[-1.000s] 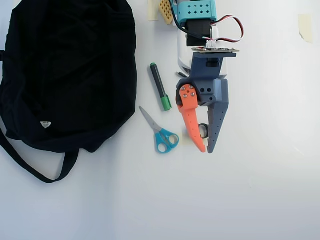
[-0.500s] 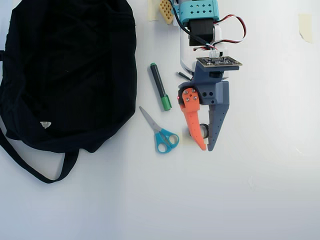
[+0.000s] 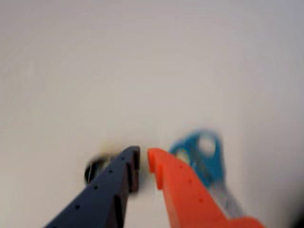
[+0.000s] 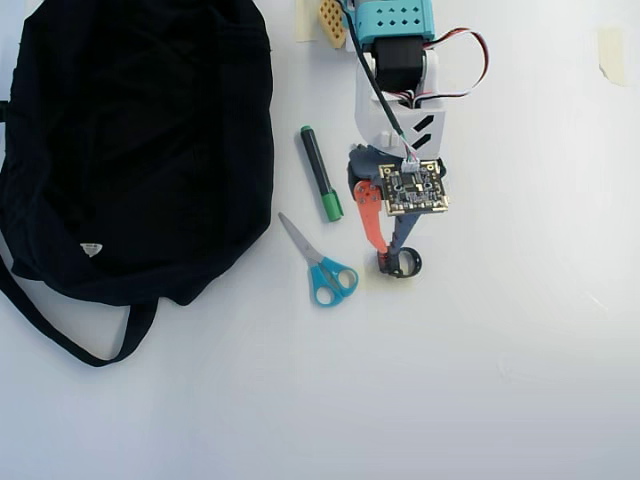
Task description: Put the bike light into the black bag
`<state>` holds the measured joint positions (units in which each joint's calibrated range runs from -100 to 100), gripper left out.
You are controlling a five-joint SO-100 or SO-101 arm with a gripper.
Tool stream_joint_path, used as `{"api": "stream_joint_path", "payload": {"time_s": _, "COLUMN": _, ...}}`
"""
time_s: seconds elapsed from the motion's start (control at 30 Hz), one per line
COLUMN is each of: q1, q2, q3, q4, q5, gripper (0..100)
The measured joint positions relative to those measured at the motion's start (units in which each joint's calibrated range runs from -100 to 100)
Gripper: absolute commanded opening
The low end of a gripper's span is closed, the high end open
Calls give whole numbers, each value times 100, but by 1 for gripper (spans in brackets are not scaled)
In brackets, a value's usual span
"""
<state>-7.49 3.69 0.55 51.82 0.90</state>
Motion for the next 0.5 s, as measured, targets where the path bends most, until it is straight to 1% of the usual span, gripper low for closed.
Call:
{"api": "stream_joint_path", "payload": {"time_s": 0.27, "q1": -22, "q2": -25, "q3": -71, "q4": 1314, "q5": 68, "gripper": 2}}
{"api": "stream_joint_path", "payload": {"time_s": 0.5, "q1": -169, "q2": -307, "q3": -79, "q4": 2671, "q5": 122, "gripper": 3}}
